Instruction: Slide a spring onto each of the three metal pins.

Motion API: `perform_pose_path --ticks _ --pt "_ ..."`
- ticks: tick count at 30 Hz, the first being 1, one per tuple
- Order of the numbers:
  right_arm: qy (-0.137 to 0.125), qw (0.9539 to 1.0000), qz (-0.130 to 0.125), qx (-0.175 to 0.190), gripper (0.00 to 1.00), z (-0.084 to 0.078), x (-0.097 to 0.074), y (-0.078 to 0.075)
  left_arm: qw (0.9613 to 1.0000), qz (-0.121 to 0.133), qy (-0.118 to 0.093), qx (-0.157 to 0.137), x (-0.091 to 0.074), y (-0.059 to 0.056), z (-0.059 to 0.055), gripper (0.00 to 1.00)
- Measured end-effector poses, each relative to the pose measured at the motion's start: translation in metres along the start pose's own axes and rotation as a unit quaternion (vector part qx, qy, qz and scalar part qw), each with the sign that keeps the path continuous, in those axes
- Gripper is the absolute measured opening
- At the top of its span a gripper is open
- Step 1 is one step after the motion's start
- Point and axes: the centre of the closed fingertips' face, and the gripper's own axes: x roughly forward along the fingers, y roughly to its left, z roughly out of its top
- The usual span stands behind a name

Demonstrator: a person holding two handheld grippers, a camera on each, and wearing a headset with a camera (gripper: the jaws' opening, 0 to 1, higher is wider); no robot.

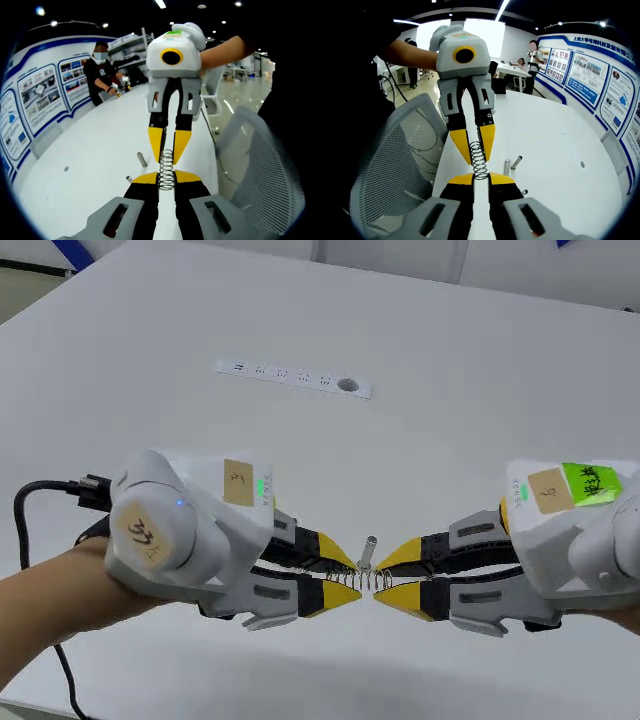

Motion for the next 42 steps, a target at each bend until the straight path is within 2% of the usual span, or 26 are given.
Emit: perform_pose_path --ticks 4,6,11,15,17,22,30,33,39,42 --pt "-0.028 0.9994 0.007 0.021 0.11 0.01 -0.003 0.002 0.9999 -0.002 0.012 0.007 0.002 -0.001 -0.005 0.1" --pt "-0.027 0.9994 0.006 0.022 0.11 0.011 -0.003 0.002 1.0 0.0 0.009 0.002 0.002 0.0 -0.005 0.1" --pt "-0.048 0.998 0.01 0.04 0.11 0.018 -0.004 0.004 0.9999 0.002 0.011 0.0 0.002 0.0 -0.006 0.1" --pt "-0.08 0.9949 0.016 0.059 0.11 0.032 -0.004 0.006 0.9999 0.001 0.012 -0.001 0.002 -0.001 -0.008 0.1" --pt "-0.086 0.9943 0.016 0.061 0.11 0.036 -0.003 0.005 0.9999 0.001 0.01 -0.001 0.002 -0.001 -0.007 0.1" --pt "-0.092 0.9944 0.009 0.052 0.11 0.046 -0.001 0.006 1.0 0.005 0.005 -0.005 0.001 0.0 -0.006 0.1" --pt "-0.088 0.9947 -0.003 0.053 0.1 0.049 0.004 0.004 0.9998 0.01 0.002 -0.014 -0.002 0.002 -0.008 0.1" --pt "-0.085 0.9946 -0.001 0.06 0.1 0.05 0.006 0.005 0.9991 -0.001 -0.003 -0.043 -0.003 0.001 -0.01 0.11" --pt "-0.08 0.9944 -0.017 0.068 0.1 0.048 0.002 -0.007 0.9979 0.024 0.0 -0.06 -0.005 0.014 -0.02 0.16" --pt "-0.073 0.9944 -0.03 0.071 0.1 0.044 -0.002 -0.016 0.9961 0.034 0.001 -0.081 -0.007 0.018 -0.027 0.25"
